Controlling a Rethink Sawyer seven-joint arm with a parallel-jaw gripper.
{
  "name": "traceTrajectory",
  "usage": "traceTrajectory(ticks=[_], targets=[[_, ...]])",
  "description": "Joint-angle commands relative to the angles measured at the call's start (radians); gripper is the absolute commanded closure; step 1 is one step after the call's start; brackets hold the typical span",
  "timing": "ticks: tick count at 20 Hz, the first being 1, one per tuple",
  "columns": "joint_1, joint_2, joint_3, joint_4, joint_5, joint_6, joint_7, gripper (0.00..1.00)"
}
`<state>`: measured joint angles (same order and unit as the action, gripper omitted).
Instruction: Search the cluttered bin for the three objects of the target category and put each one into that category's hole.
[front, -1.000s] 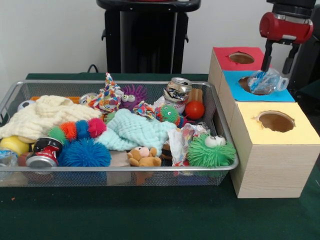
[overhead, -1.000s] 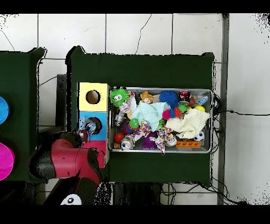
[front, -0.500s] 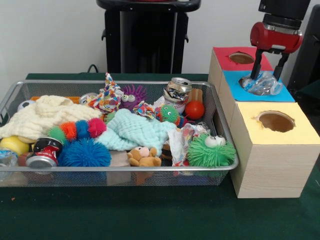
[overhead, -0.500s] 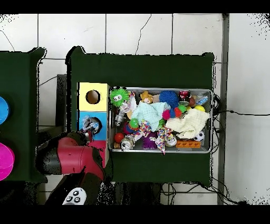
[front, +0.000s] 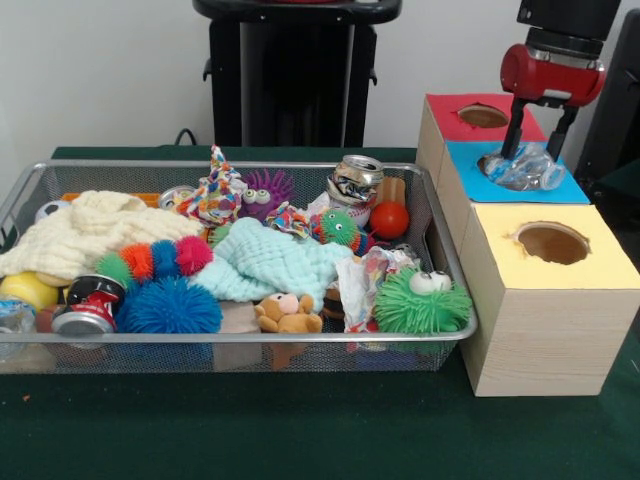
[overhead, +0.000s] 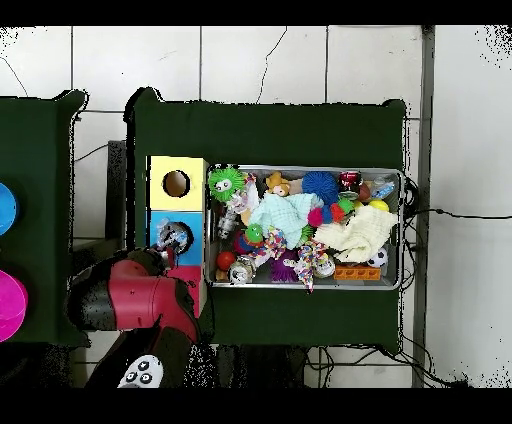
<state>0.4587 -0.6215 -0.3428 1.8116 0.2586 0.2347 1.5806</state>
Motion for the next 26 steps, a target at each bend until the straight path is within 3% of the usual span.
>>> traceTrajectory(ticks=[1, 12, 22, 23, 26], targets=[[0.007, 0.026, 0.049, -0.021, 0.047, 0.093, 0.249, 0.0], [0.032, -0.05, -0.005, -0.024, 0.032, 0.186, 0.24, 0.0], [0.002, -0.027, 0.025, -0.016, 0.026, 0.133, 0.223, 0.0], [-0.009, -0.029, 0.038, -0.015, 0.029, 0.136, 0.218, 1.0], [-0.007, -0.027, 0.038, -0.014, 0.028, 0.116, 0.22, 1.0]])
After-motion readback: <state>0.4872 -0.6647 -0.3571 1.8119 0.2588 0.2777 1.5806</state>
